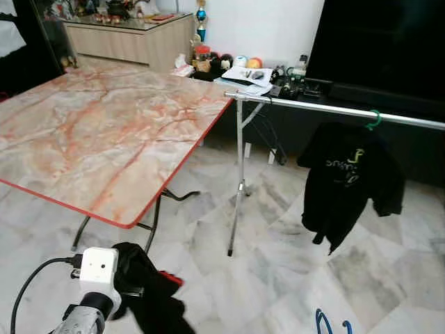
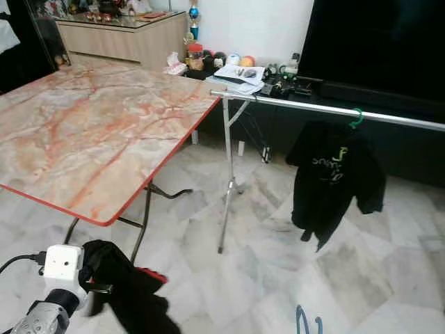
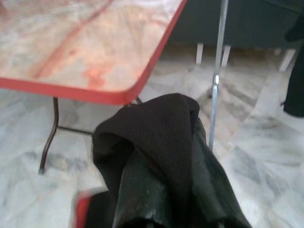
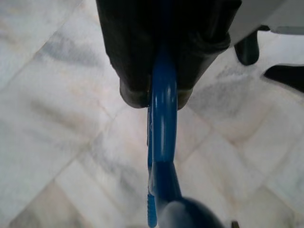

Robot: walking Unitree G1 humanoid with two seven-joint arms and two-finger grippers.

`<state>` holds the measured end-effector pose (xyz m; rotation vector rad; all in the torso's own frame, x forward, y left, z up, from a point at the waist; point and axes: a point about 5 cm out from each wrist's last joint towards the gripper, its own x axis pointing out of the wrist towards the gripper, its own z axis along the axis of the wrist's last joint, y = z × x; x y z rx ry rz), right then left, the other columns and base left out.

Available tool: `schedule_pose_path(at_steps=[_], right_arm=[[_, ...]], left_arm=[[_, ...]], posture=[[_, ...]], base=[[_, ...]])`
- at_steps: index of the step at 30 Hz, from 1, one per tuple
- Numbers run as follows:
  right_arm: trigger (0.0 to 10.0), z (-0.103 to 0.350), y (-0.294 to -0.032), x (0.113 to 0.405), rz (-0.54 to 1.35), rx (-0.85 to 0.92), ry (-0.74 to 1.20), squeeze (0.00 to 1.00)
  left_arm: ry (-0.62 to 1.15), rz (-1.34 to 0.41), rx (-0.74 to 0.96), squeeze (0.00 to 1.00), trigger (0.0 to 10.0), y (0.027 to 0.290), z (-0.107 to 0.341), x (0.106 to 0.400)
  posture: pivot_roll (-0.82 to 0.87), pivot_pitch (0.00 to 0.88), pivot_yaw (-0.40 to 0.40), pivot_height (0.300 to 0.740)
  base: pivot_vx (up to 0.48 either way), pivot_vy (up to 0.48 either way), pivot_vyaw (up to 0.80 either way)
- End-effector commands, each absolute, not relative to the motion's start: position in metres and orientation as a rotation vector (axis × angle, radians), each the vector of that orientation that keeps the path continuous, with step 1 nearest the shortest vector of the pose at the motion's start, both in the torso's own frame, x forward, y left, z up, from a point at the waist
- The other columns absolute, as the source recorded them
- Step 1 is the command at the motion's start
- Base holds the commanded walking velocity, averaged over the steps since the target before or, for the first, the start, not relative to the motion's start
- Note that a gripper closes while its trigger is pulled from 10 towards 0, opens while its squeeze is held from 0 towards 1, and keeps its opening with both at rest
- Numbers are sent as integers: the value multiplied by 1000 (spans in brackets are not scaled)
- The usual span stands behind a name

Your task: Hang hanger

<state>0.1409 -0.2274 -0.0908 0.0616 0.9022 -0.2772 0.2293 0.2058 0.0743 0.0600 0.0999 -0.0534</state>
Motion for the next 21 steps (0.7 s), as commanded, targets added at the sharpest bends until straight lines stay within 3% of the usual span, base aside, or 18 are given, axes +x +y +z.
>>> schedule_pose_path(at_steps=[1,21], right_arm=[[10000,-93,-226,137,-282,69,915,0],[10000,-93,-221,140,-273,73,915,0]], left_arm=[[74,-52,76,0,10000,208,81,231],[74,-51,76,0,10000,209,83,232]], posture=[[171,56,13,740],[174,52,12,740]], base=[[0,412,0],[0,414,0]])
